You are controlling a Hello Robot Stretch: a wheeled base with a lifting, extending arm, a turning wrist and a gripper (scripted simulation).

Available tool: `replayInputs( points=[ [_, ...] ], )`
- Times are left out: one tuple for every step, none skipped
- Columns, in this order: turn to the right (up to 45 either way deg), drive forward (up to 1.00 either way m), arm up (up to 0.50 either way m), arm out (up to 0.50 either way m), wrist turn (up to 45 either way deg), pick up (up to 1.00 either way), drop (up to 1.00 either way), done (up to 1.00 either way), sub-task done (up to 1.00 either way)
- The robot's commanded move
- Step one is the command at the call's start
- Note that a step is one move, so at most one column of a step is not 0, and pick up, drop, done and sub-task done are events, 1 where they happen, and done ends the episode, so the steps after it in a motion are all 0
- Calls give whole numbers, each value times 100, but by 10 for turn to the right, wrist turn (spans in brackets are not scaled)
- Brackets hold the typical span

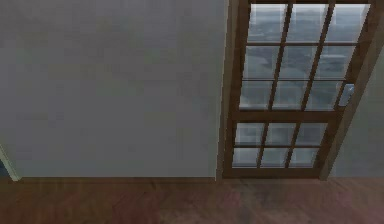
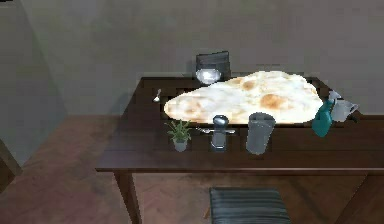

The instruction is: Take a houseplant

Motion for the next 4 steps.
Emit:
replayInputs(
  points=[
    [0, 0, 50, 0, 0, 0, 0, 0, 0],
    [0, 0, 34, 0, 0, 0, 0, 0, 0],
    [0, 0, 0, 40, 0, 0, 0, 0, 0],
    [0, 0, 0, 0, 450, 0, 0, 0, 0]
  ],
)
